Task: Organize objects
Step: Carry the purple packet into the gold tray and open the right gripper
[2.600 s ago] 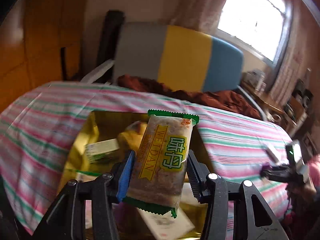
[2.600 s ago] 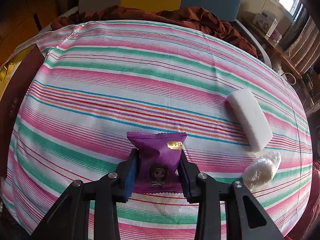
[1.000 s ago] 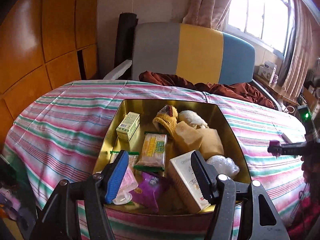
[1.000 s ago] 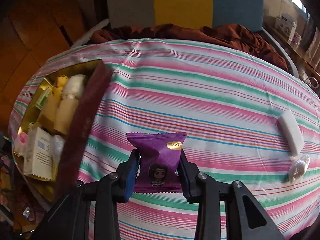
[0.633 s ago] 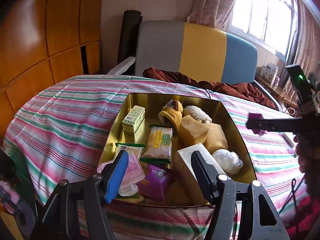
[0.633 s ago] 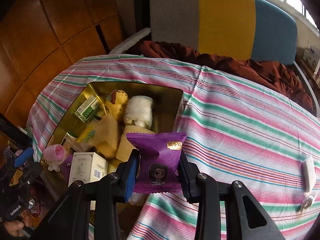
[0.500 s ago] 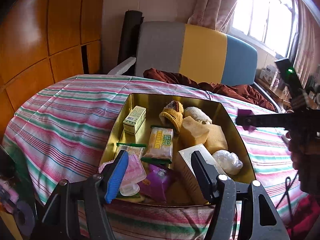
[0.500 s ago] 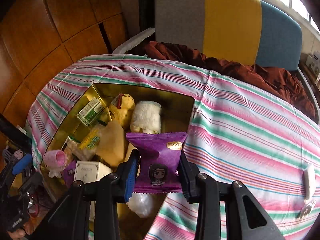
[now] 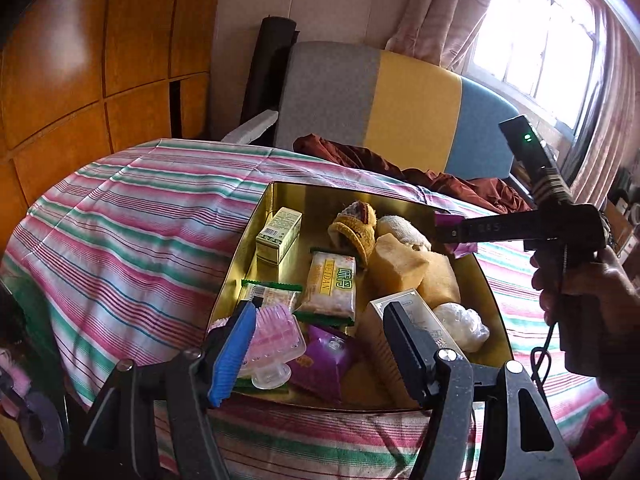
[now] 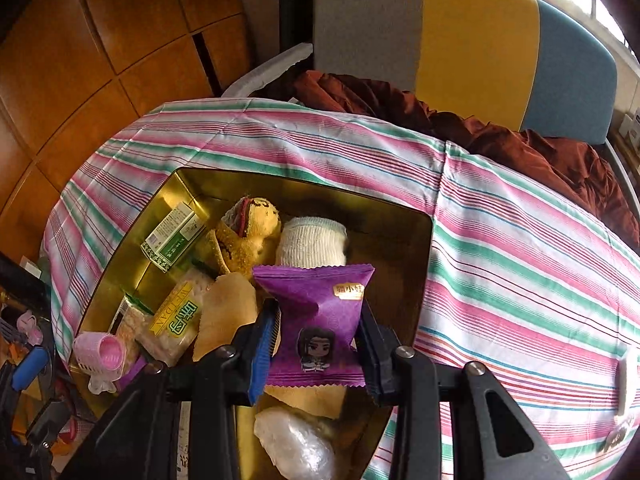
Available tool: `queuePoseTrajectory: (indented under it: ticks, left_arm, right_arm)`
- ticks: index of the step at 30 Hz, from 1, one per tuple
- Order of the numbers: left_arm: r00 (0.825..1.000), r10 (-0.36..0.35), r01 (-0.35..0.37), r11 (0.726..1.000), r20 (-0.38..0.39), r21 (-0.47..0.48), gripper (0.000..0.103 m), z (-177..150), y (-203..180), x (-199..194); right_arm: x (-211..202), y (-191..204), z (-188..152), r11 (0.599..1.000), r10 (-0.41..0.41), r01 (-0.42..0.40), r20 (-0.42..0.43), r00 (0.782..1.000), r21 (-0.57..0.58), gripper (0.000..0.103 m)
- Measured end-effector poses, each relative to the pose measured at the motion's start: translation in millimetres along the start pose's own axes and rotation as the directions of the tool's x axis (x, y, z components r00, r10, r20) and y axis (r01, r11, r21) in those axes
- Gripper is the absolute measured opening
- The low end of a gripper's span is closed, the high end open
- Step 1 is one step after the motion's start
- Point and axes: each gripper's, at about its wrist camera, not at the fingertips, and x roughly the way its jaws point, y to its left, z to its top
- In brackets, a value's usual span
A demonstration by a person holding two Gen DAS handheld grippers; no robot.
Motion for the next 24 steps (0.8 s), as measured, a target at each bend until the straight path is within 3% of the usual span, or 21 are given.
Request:
queuePoseTrajectory:
  ticks: [10, 16, 20, 24]
  left_arm:
    - [1.000, 0.014, -0.014, 1.000, 0.016, -0.022, 0.068, 4, 5, -3]
    - [1.000, 0.023, -0.022, 0.999, 0.007, -0.029, 0.068, 4, 8, -1]
    - [1.000, 0.026, -0.026, 0.999, 0.006, -0.029, 0.068, 3, 8, -2]
    - [0.999, 0.033, -0.033, 0.999, 0.010, -0.032, 0.069, 3, 10, -4]
  right_arm:
    - [6, 20, 5, 0.998, 0.064, -0.064, 0.000, 0.998, -0.011, 0.038]
    - [10, 54, 9, 0.989, 0.133, -0.133, -0.002, 0.991, -0.064, 0.039]
    - [15, 75, 7, 0.980, 0.171, -0.172, -0.023, 0.985, -0.098, 0.051]
    - [16, 84, 2, 0.979, 0.165, -0.167, -0.026, 0.986, -0.116, 0.051]
